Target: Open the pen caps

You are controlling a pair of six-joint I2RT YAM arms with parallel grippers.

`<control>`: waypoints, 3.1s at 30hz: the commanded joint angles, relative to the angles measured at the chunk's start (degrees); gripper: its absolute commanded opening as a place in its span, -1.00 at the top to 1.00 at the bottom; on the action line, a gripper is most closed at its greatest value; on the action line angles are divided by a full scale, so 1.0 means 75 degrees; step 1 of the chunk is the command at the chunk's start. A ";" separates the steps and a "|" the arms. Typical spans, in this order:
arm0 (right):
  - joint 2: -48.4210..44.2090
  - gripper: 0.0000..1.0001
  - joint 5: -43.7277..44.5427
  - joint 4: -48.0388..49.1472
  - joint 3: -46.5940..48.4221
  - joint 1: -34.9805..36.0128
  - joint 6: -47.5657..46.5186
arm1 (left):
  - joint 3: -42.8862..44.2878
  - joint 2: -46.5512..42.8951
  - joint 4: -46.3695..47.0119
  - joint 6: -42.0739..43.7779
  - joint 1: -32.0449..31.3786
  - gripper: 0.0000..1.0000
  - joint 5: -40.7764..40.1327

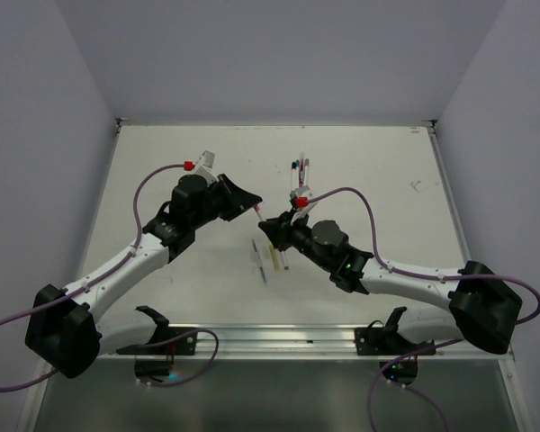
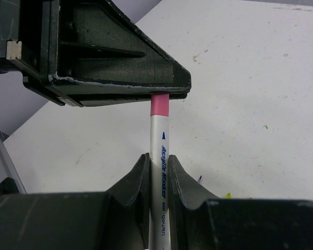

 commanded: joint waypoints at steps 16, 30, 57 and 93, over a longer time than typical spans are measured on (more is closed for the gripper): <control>-0.0064 1.00 -0.0856 -0.1686 -0.0874 0.0214 -0.0251 | 0.0751 -0.0151 0.2110 -0.1024 0.2443 1.00 -0.3297; -0.0123 1.00 -0.0470 -0.2294 -0.0347 0.0342 0.0159 | 0.1818 0.0623 0.0334 0.1117 0.3229 1.00 -0.0782; 0.4376 0.92 0.3620 -0.2658 0.2711 0.1983 0.2771 | -0.1030 0.1512 -0.2215 0.3393 0.1566 1.00 0.0523; 0.1426 0.00 0.4451 -0.3315 0.1986 0.1960 0.2527 | -0.1487 0.2826 -0.1194 0.2561 0.0628 0.36 0.0746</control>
